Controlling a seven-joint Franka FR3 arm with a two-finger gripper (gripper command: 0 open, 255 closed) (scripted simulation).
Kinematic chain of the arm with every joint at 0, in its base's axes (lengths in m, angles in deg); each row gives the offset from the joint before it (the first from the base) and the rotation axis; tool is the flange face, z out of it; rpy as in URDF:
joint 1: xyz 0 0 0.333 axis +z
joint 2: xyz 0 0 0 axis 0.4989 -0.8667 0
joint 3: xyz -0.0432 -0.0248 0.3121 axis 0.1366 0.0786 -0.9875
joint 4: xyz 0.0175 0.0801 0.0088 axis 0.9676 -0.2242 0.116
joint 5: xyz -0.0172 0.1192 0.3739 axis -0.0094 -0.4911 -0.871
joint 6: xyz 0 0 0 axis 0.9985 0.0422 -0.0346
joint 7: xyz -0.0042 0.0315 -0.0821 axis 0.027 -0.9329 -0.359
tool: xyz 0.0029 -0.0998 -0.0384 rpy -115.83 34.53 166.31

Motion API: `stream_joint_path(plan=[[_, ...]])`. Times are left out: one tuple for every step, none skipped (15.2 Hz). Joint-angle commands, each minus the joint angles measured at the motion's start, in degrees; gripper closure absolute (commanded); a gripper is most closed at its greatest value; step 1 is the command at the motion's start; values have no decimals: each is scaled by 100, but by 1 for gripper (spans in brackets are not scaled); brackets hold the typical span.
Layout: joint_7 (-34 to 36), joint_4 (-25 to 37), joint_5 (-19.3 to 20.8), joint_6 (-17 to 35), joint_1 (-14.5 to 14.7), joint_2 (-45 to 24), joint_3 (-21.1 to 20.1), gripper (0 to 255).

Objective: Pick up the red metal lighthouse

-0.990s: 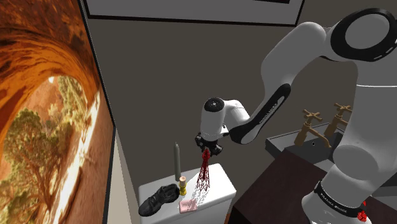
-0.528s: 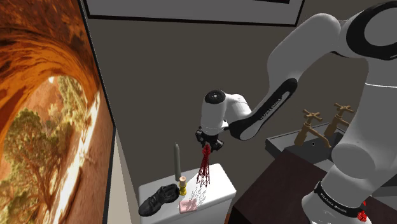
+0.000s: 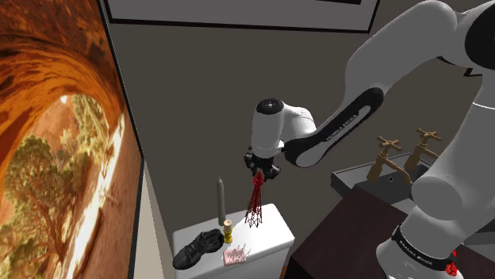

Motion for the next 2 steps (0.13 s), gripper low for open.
stream_joint_path(plan=[[-143,2,-175,-33,-38,102,-47,255],[-143,2,-175,-33,-37,102,-45,255]])
